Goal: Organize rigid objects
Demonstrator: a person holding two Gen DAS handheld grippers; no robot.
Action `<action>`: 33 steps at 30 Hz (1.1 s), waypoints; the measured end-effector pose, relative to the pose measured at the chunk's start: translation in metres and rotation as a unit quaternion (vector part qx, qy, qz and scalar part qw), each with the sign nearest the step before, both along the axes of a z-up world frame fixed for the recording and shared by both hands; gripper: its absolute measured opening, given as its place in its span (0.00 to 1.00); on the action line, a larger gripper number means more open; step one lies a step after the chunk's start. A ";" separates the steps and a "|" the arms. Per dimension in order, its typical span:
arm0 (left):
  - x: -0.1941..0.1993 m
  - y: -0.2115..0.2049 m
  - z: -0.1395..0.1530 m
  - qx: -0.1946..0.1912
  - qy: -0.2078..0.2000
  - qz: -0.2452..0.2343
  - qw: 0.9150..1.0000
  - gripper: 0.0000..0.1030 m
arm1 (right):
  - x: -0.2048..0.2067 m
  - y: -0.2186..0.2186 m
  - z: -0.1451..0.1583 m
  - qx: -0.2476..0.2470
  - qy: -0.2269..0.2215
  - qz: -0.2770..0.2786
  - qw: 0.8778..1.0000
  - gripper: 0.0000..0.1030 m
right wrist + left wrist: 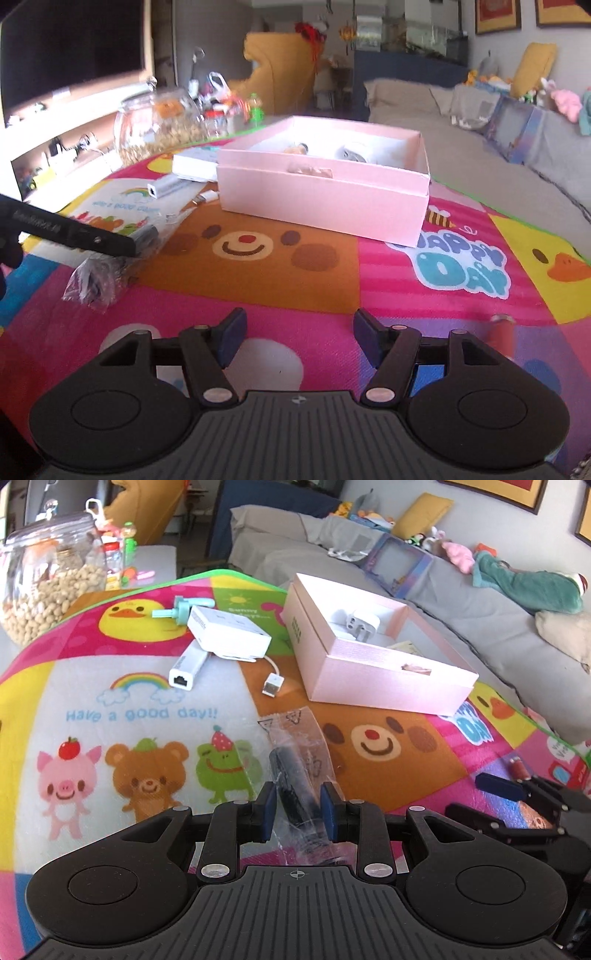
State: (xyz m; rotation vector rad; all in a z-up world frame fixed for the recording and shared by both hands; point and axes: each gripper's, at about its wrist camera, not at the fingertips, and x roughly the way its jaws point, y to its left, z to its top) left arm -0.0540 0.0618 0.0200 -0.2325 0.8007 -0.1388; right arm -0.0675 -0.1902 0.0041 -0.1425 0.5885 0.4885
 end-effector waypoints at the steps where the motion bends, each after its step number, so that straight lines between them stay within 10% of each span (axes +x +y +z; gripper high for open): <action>1: 0.000 -0.001 0.000 0.001 0.000 0.001 1.000 0.29 | 0.000 0.000 0.002 0.000 -0.001 0.000 1.000 0.63; 6: -0.002 0.004 -0.002 -0.013 -0.001 0.003 1.000 0.30 | 0.002 -0.030 0.025 -0.016 -0.057 -0.135 0.989 0.58; 14: 0.002 0.004 -0.005 -0.018 -0.003 0.009 1.000 0.31 | 0.035 -0.115 0.005 -0.079 -0.008 -0.389 0.918 0.51; 21: 0.000 0.007 -0.006 -0.024 -0.003 0.010 1.000 0.31 | 0.049 -0.123 -0.007 -0.059 0.037 -0.365 0.928 0.19; 33: -0.004 -0.007 -0.003 0.009 -0.007 -0.033 0.999 0.31 | 0.046 -0.075 0.018 0.133 0.125 -0.170 0.968 0.19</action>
